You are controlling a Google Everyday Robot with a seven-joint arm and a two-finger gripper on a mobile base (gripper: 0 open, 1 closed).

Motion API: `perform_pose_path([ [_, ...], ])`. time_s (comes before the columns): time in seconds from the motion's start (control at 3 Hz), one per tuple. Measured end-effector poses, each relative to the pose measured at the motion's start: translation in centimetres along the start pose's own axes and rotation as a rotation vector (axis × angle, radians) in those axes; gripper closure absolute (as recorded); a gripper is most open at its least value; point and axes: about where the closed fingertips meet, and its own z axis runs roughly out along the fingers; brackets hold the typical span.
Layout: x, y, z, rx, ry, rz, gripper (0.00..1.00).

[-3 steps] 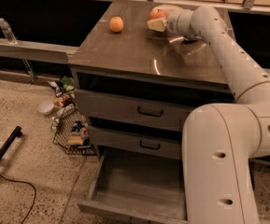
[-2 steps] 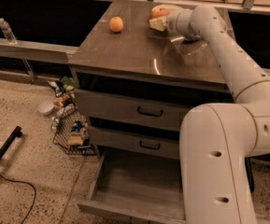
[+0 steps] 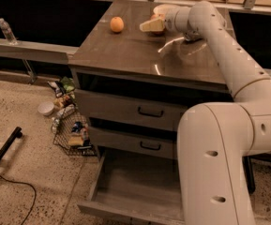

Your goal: Move apple near paper bowl

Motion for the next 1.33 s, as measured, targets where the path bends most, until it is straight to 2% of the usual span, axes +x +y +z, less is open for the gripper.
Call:
perform_pose_path([
  [0.33,-2.0,-0.4,-2.1,-0.007,-0.041,0.000,0.00],
  [0.67,-5.0,-2.1,-8.4,0.012,-0.121,-0.008,0.00],
  [1.0,-8.2,-4.4,-17.6,0.097,-0.228,0.044,0.00],
  [1.33,-5.1,-5.5,-20.8,0.140,-0.220,0.094,0.00],
])
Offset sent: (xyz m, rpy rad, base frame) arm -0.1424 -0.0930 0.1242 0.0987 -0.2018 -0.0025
